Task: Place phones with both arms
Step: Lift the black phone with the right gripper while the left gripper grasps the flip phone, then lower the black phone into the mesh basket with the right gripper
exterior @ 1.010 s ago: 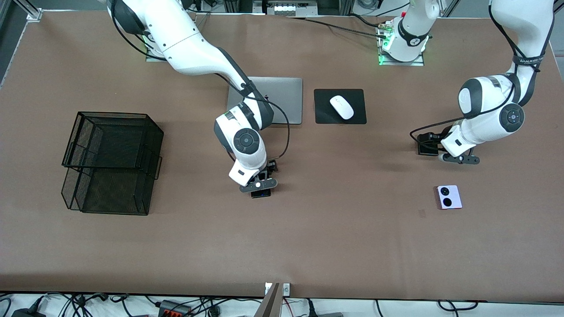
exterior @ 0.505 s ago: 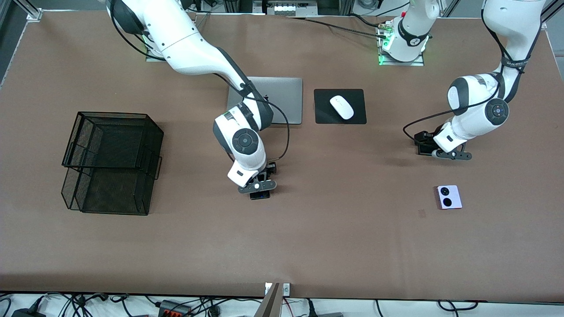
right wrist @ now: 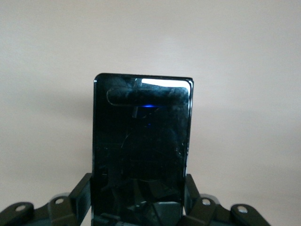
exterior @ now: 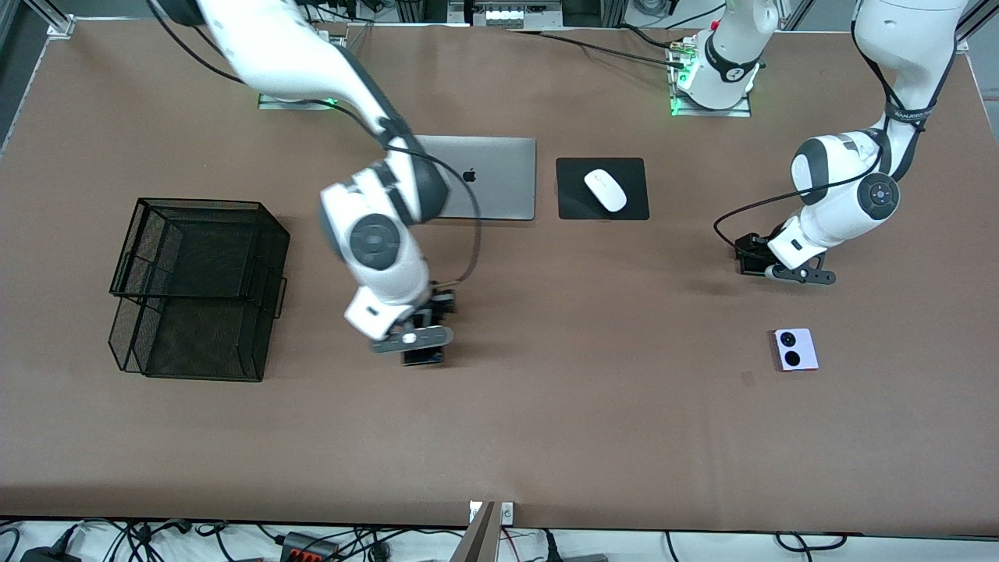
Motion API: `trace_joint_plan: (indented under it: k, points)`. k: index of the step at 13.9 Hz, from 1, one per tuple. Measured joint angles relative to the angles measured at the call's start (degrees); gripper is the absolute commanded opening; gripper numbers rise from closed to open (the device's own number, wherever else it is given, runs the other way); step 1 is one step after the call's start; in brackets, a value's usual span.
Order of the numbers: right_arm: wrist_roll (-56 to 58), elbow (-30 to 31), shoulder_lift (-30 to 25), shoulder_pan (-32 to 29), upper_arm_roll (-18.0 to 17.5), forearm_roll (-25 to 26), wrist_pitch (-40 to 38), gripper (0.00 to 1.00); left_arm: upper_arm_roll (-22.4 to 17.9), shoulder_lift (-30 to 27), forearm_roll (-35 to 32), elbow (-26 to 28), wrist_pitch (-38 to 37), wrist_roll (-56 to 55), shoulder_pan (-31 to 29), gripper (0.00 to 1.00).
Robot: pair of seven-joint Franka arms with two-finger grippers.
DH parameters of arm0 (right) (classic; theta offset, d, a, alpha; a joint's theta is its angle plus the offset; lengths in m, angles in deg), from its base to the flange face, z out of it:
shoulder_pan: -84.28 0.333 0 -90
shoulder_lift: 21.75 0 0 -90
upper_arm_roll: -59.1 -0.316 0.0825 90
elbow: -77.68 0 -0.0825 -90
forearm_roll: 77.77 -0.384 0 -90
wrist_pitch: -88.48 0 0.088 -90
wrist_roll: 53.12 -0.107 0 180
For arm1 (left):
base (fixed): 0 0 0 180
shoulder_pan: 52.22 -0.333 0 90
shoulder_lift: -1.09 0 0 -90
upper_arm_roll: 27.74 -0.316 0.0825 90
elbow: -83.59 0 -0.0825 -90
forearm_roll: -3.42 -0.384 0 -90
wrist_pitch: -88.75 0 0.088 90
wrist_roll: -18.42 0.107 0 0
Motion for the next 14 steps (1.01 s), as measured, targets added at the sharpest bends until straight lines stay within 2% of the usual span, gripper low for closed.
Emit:
trace_joint_plan:
  k: [2,6,8,11,14]
  points:
    - [8.7,3.6,-4.9,-3.8,0.1,0.0,-2.6,0.33,0.0,0.1,0.0,0.0,0.3,0.1,0.0,0.97]
    - [29.0,15.6,-14.4,-12.2,0.2,0.0,-3.0,0.33,0.0,0.3,0.0,0.0,0.5,0.1,0.0,0.85]
    - [39.4,20.1,-18.1,-16.3,0.2,0.0,-3.4,0.33,0.0,0.6,0.0,0.0,1.3,0.1,0.0,0.87]
    - [55.8,22.5,-20.5,-22.0,0.2,0.1,-5.6,0.33,-0.1,1.3,0.0,0.0,2.6,0.9,0.0,0.85]
    - [70.9,22.6,-20.6,-26.6,0.2,0.1,-7.3,0.33,0.0,1.4,0.0,0.0,2.7,1.2,0.0,0.67]
